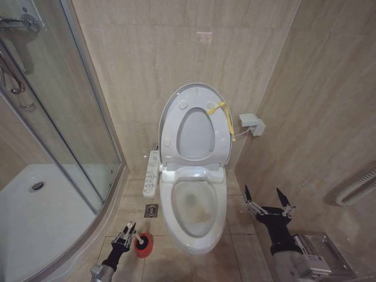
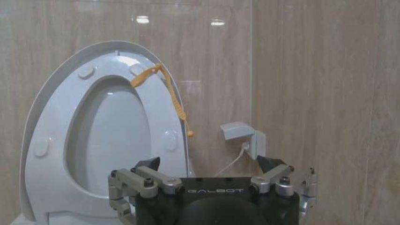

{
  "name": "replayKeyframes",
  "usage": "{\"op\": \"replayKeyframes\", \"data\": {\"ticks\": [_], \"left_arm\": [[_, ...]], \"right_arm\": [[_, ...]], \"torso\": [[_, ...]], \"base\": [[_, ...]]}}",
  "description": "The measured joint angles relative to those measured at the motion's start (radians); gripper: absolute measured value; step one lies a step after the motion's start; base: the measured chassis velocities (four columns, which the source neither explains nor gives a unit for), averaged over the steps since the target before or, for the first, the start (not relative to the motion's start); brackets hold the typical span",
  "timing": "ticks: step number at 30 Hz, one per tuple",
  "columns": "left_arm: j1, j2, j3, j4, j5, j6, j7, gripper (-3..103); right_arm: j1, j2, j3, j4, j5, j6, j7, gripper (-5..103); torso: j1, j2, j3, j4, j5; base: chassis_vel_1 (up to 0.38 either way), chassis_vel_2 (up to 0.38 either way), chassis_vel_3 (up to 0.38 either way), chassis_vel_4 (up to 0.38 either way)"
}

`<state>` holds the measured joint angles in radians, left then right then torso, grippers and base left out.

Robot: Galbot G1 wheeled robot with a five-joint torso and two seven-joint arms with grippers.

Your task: Open the toilet lid, clean the toilet bowl with a toilet brush, close the toilet lid, and flush.

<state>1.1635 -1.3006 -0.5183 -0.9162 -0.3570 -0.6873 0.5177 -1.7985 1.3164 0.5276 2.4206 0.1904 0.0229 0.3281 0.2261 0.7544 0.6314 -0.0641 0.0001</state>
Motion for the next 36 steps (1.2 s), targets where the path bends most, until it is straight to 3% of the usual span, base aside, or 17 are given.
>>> {"op": "replayKeyframes", "data": {"ticks": [17,32,36], "left_arm": [[0.086,0.017,-0.058,-0.071,0.015,-0.008,-0.001,22],[0.202,0.020,-0.108,-0.342,-0.017,0.031,-0.004,22],[0.273,0.022,-0.140,-0.515,-0.060,0.050,-0.009,22]], "right_arm": [[0.000,0.000,0.000,0.000,0.000,0.000,0.000,100],[0.000,0.000,0.000,0.000,0.000,0.000,0.000,100],[0.000,0.000,0.000,0.000,0.000,0.000,0.000,100]], "torso": [[0.000,0.000,0.000,0.0001,-0.0002],[0.000,0.000,0.000,0.0000,-0.0002],[0.000,0.000,0.000,0.0000,-0.0001]], "base": [[0.000,0.000,0.000,0.000],[0.000,0.000,0.000,0.000],[0.000,0.000,0.000,0.000]]}}
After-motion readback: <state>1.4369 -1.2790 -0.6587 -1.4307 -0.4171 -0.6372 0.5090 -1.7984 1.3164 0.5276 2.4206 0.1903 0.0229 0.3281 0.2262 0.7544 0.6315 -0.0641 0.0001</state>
